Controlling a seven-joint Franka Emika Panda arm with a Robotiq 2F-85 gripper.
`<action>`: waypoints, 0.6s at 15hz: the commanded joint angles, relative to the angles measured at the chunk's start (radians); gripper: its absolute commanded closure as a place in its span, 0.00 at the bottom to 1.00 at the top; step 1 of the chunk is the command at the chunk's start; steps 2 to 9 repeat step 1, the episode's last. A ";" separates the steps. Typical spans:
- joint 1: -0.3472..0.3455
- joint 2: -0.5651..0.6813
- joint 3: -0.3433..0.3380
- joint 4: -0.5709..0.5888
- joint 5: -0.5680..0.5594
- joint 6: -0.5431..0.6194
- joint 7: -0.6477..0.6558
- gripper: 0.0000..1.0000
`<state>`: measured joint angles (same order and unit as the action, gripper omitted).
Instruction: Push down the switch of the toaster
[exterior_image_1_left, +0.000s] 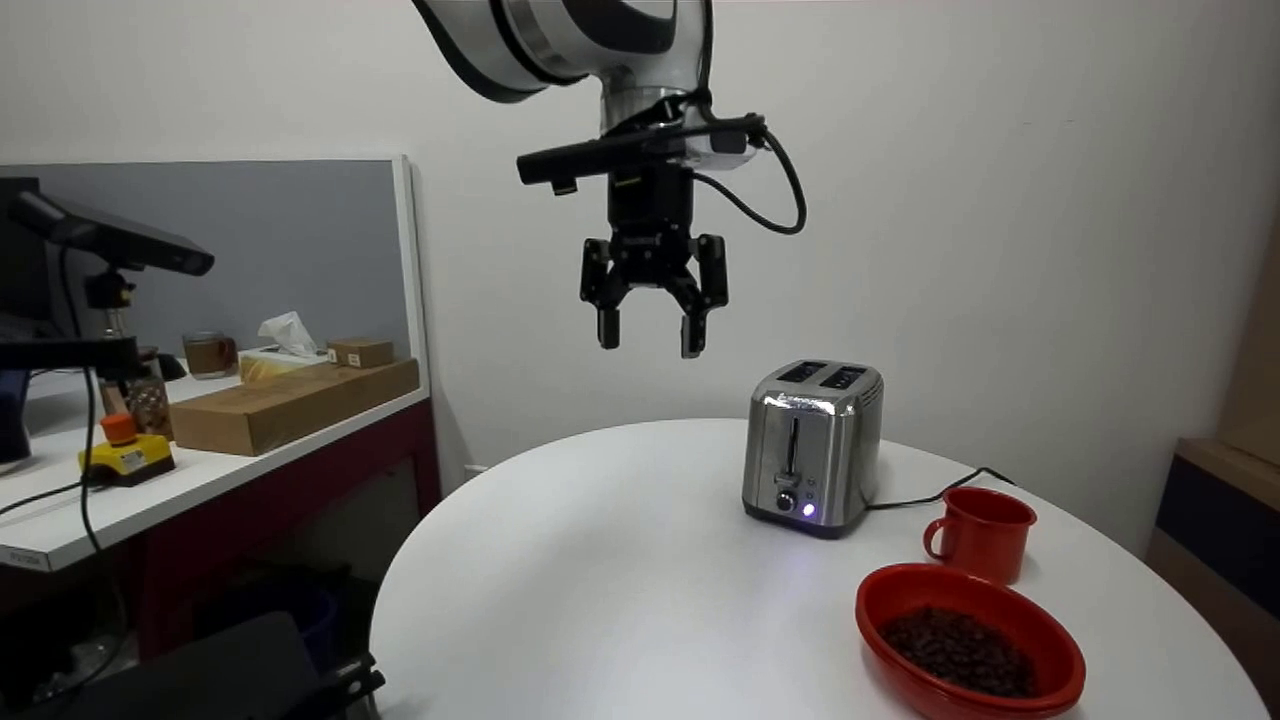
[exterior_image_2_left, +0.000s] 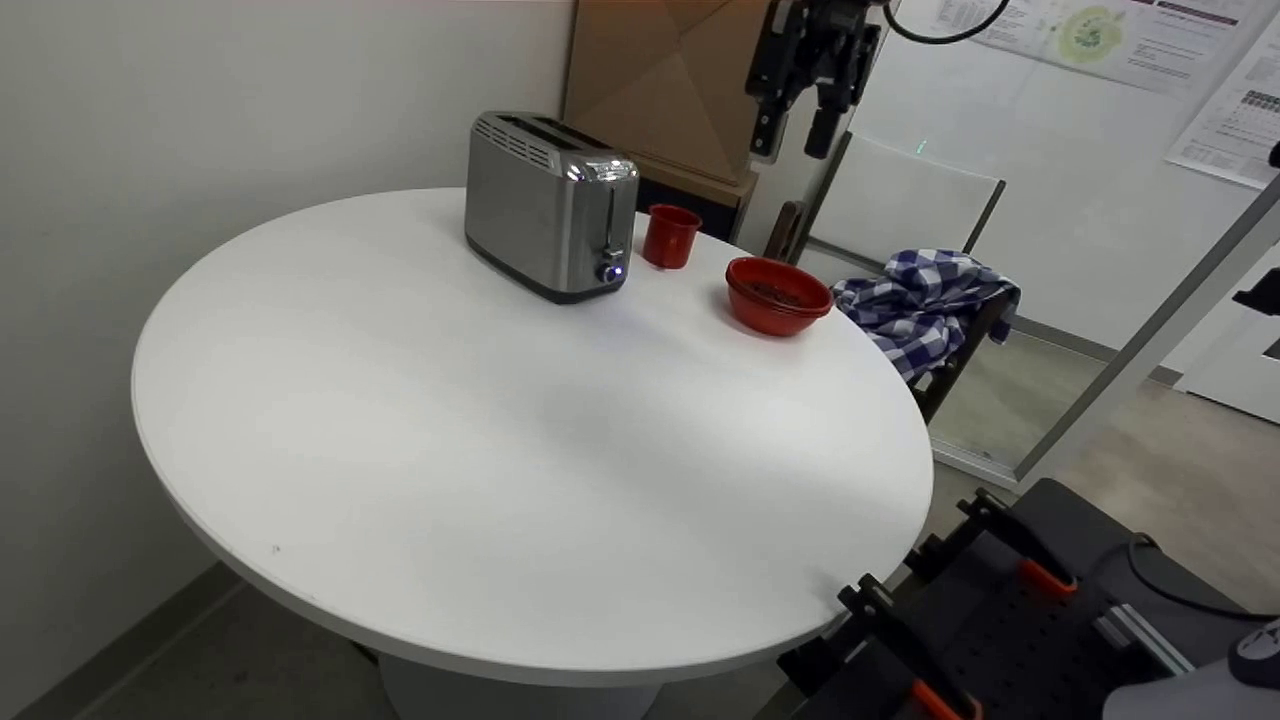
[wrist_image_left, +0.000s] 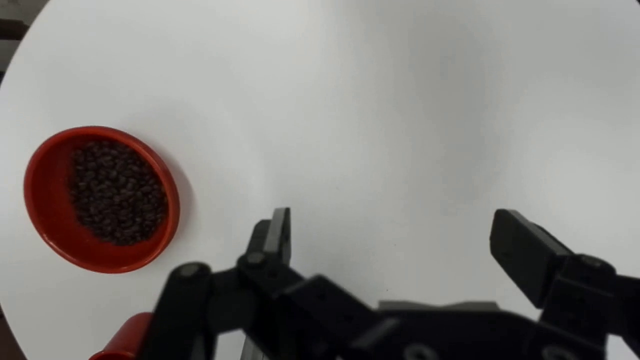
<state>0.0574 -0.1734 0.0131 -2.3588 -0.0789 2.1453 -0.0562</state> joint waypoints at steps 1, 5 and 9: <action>-0.008 -0.010 0.008 -0.008 0.002 0.001 -0.003 0.00; -0.008 -0.010 0.008 -0.008 0.002 0.001 -0.003 0.00; -0.008 -0.010 0.008 -0.008 0.002 0.001 -0.003 0.00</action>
